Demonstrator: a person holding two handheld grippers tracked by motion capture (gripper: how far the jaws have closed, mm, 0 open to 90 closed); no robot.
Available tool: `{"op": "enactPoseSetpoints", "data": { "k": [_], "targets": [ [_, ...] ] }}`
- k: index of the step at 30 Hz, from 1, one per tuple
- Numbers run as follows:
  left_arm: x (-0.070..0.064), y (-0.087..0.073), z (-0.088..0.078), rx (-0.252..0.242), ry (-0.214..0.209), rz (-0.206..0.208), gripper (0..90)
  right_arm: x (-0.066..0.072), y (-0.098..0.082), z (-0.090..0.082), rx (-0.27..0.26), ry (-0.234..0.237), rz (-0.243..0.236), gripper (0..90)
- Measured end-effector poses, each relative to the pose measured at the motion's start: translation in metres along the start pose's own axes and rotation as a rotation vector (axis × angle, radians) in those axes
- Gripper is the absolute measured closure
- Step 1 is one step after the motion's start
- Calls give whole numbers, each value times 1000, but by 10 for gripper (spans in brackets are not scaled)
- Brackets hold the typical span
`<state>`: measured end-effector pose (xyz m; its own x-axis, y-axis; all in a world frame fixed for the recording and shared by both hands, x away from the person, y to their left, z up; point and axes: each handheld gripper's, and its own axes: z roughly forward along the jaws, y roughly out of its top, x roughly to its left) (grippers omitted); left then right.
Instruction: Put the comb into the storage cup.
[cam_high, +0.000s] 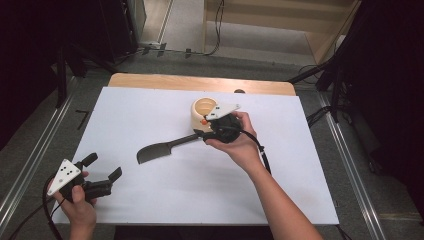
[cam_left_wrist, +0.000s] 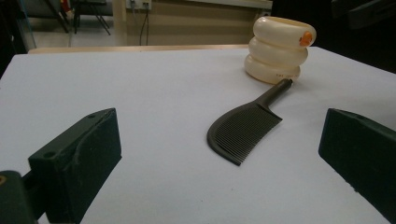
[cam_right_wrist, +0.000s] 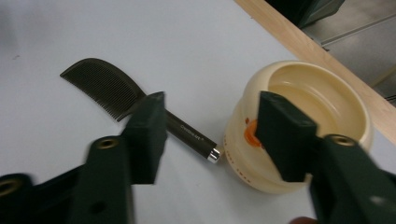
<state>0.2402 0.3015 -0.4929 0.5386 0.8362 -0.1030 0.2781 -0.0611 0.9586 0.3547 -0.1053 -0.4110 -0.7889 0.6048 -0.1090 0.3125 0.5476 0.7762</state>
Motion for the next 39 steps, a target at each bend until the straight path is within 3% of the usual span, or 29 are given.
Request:
{"op": "enactPoseSetpoints", "data": {
  "k": [1, 4, 5, 6, 11, 14, 18, 22, 29, 39],
  "targets": [
    [0, 0, 0, 1, -1, 2, 0, 0, 4, 8, 17, 17, -3, 683],
    [0, 0, 0, 1, -1, 1, 0, 1, 8, 17, 54, 13, -38, 754],
    [0, 0, 0, -1, -2, -2, 0, 1, 10, 21, 70, 23, -38, 789],
    [0, 0, 0, -3, -2, -3, 0, 0, 13, 29, 82, 62, -22, 824],
    [0, 0, 0, -3, -3, -5, 0, 2, 17, 42, 117, 72, -19, 877],
    [1, 0, 0, -2, -3, -5, 0, 3, 17, 53, 143, 75, -29, 882],
    [1, 0, 1, 0, -8, -6, 0, 2, 15, 70, 200, 66, 16, 884],
    [1, 0, 1, -1, -10, -8, 0, 1, 15, 76, 222, 71, 37, 884],
    [2, 1, 1, -1, -13, -10, 0, -2, 15, 88, 272, 28, 69, 884],
    [2, 1, 2, 1, -18, -9, 0, 3, 16, 104, 328, 4, 21, 884]
  ]
}}
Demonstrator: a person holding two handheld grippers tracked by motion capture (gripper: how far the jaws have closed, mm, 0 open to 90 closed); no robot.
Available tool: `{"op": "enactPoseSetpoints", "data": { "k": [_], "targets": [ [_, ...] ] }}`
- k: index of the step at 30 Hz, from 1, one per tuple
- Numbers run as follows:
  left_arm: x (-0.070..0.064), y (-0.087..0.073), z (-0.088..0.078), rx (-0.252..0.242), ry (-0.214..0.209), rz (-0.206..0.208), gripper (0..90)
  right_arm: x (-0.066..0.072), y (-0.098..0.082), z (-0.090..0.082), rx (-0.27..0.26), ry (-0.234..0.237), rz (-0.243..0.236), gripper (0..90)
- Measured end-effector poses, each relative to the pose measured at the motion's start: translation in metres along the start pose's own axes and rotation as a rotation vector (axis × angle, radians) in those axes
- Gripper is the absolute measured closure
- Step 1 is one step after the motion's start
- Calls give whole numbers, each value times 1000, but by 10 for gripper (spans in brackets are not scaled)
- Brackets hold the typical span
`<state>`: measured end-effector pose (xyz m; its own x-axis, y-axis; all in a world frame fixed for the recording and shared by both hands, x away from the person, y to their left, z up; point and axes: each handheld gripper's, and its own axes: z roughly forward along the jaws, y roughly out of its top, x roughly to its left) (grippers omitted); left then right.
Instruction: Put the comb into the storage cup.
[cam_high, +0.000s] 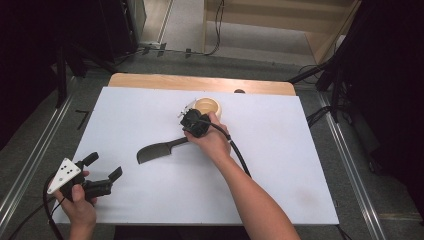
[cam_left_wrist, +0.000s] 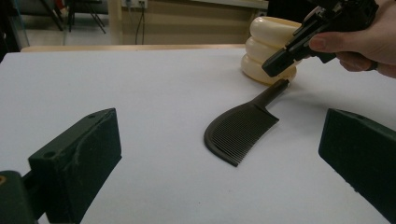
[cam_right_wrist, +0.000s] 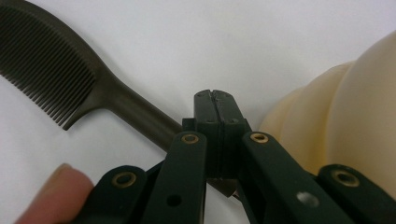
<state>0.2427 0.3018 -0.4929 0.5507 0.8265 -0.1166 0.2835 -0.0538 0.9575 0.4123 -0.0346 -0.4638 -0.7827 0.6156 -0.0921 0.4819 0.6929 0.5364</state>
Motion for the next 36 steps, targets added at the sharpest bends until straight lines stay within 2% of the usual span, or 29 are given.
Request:
{"op": "enactPoseSetpoints", "data": {
  "k": [7, 8, 16, 26, 30, 33, 36],
  "targets": [
    [0, 0, 0, 0, -4, 2, 0, 1, -1, 9, 35, -15, 3, 885],
    [0, 0, 0, -1, -4, 1, 0, 2, -2, 9, 44, -23, 19, 885],
    [0, 0, 0, 0, -6, 3, 0, 3, -3, 13, 56, -35, 0, 884],
    [0, 0, 0, 0, -6, 3, 0, 6, -6, 10, 59, -10, -27, 885],
    [0, 0, 0, 0, -6, 3, 0, 8, -8, 9, 75, -1, -15, 885],
    [0, 0, 1, 1, -8, 3, 0, 7, -10, 9, 71, 15, -41, 885],
    [0, 0, 1, 1, -8, 2, 0, 8, -11, 8, 77, 23, -36, 885]
  ]
}}
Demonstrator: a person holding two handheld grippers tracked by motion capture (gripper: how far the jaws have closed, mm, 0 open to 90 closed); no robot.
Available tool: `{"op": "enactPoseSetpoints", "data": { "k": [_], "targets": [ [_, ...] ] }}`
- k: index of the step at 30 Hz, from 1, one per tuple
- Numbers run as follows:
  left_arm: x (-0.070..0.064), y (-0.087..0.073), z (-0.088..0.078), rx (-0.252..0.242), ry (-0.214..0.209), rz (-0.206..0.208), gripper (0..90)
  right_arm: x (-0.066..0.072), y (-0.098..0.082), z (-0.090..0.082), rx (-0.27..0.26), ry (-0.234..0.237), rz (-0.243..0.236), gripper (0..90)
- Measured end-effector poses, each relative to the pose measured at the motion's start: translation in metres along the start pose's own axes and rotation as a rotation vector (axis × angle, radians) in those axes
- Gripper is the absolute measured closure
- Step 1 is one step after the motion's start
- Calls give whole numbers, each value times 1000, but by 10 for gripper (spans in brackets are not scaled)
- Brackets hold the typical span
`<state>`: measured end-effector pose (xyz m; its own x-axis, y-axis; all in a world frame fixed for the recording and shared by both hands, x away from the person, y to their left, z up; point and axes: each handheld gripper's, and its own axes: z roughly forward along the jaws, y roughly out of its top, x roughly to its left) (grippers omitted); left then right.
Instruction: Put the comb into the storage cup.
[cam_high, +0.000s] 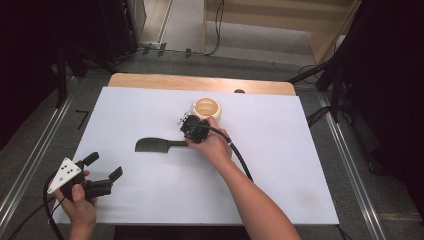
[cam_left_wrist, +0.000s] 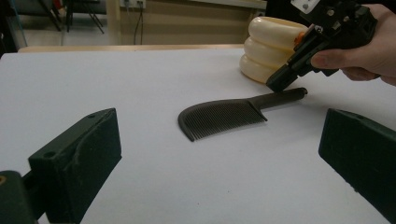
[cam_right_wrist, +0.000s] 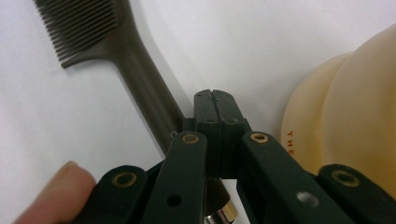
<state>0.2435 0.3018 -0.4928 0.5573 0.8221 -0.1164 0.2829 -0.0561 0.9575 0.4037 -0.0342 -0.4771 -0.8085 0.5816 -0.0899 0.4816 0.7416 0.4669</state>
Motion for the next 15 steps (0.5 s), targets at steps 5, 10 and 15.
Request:
{"op": "enactPoseSetpoints", "data": {
  "k": [5, 10, 15],
  "targets": [
    [0, 0, 0, 0, 0, 0, 0, 2, -2, -2, 14, 12, -2, 884],
    [0, 0, 0, 1, -1, -3, 0, 3, -6, -3, 11, 24, -12, 884],
    [0, 0, 0, 3, -1, -1, 0, 4, -8, -3, 19, 39, -19, 885]
  ]
}}
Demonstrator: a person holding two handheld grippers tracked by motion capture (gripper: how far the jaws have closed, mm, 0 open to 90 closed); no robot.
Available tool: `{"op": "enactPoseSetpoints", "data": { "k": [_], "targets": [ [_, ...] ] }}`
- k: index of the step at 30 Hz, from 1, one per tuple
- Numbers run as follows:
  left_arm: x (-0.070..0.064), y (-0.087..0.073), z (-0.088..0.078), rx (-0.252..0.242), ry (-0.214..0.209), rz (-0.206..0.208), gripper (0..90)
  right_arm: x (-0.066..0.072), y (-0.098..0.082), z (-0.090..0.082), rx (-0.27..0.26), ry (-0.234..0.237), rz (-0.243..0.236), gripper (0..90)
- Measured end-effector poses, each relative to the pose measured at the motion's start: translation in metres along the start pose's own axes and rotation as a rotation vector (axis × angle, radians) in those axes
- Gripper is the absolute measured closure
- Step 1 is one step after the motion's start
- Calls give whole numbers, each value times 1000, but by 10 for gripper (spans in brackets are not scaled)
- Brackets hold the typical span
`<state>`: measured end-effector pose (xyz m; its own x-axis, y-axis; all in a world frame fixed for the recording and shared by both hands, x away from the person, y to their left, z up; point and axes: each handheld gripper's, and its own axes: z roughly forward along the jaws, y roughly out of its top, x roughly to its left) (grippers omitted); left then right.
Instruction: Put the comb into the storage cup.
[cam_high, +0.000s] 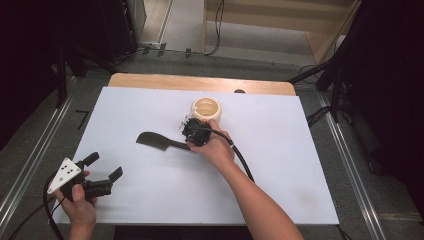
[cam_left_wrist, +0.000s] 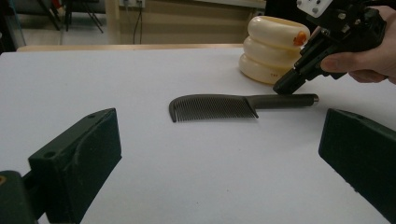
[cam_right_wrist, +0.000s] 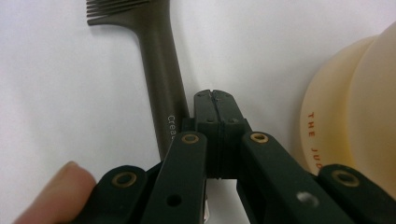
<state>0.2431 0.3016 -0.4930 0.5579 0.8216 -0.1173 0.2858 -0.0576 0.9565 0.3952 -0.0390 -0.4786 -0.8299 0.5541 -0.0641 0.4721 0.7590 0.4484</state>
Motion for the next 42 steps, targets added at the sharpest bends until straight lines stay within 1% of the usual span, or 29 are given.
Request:
{"op": "enactPoseSetpoints", "data": {
  "k": [1, 4, 7, 11, 12, 15, 16, 17, 18, 19, 20, 21, 22, 23, 24, 26, 27, 28, 29, 31, 32, 34, 35, 36, 37, 38, 39, 40, 42],
  "targets": [
    [0, 0, 0, 0, 0, 1, 0, 1, 0, 0, 1, 7, 7, 885],
    [0, 0, 0, 0, -2, -1, 0, 1, -1, -1, 4, 11, -4, 884],
    [0, 0, 0, -1, -3, -2, 0, 1, -2, -3, 10, 11, 1, 884],
    [1, 0, 0, 0, -2, -2, 0, -1, -2, -9, -13, 7, 12, 878],
    [1, 0, 0, 0, -2, -2, 0, -2, -1, -12, -30, 2, 8, 832],
    [1, 0, 0, 0, -3, -2, 0, -2, 2, -21, -57, -7, 0, 758],
    [1, 0, 0, 0, -3, -2, 0, -2, 3, -24, -63, -14, -3, 719],
    [1, 0, 0, 0, -2, -2, 0, -2, 7, -29, -61, -10, -18, 646],
    [0, 0, 0, 1, -2, -2, 0, -2, 7, -29, -61, -10, -18, 646],
    [0, 0, 0, 1, -2, -2, 0, -2, 11, -35, -95, -56, -4, 583],
    [1, 0, 0, 1, -2, -2, 0, -3, 13, -38, -111, -36, 1, 532],
    [1, 0, 0, 0, -3, -2, 0, -3, 13, -38, -111, -36, 1, 532],
    [1, 0, 0, 1, -3, -2, 0, -4, 15, -40, -122, -2, 0, 470],
    [1, 0, 0, 1, -3, -2, 0, -5, 18, -40, -119, 29, 1, 391],
    [1, 0, 0, 1, -2, -2, 0, -4, 21, -38, -107, 51, -11, 318],
    [1, 0, 0, 0, -3, -2, 0, -1, 26, -35, -87, 87, -32, 252],
    [1, 0, 0, -1, -3, -4, 0, 5, 31, -29, -55, 136, -48, 121],
    [1, 0, 0, -3, -4, -6, 0, 5, 31, -29, -55, 136, -48, 121],
    [1, 0, 0, -3, -3, -6, 0, 7, 33, -25, -35, 167, -68, 67],
    [1, 0, 0, -1, -4, -4, 0, 13, 38, -17, -2, 175, -86, 0],
    [1, 0, 0, -1, -5, -3, 0, 15, 40, -13, 15, 165, -102, 0],
    [1, 0, 0, -1, -5, -4, 0, 18, 45, -4, 57, 172, -94, 0],
    [1, 0, 0, -2, -6, -4, 0, 18, 45, -4, 57, 172, -94, 0],
    [1, 0, 0, -3, -6, -6, 0, 18, 46, 3, 83, 157, -106, 0],
    [1, 0, 0, -4, -7, -7, 0, 18, 46, 3, 83, 157, -106, 0],
    [1, 0, 0, -4, -7, -7, 0, 19, 47, 5, 101, 158, -105, 43],
    [1, 0, 0, -4, -7, -7, 0, 19, 47, 9, 119, 151, -101, 145],
    [1, 0, 0, -4, -7, -7, 0, 18, 48, 12, 121, 157, -101, 145],
    [1, 0, 0, -4, -7, -9, 0, 18, 47, 14, 122, 162, -102, 273]
  ]
}}
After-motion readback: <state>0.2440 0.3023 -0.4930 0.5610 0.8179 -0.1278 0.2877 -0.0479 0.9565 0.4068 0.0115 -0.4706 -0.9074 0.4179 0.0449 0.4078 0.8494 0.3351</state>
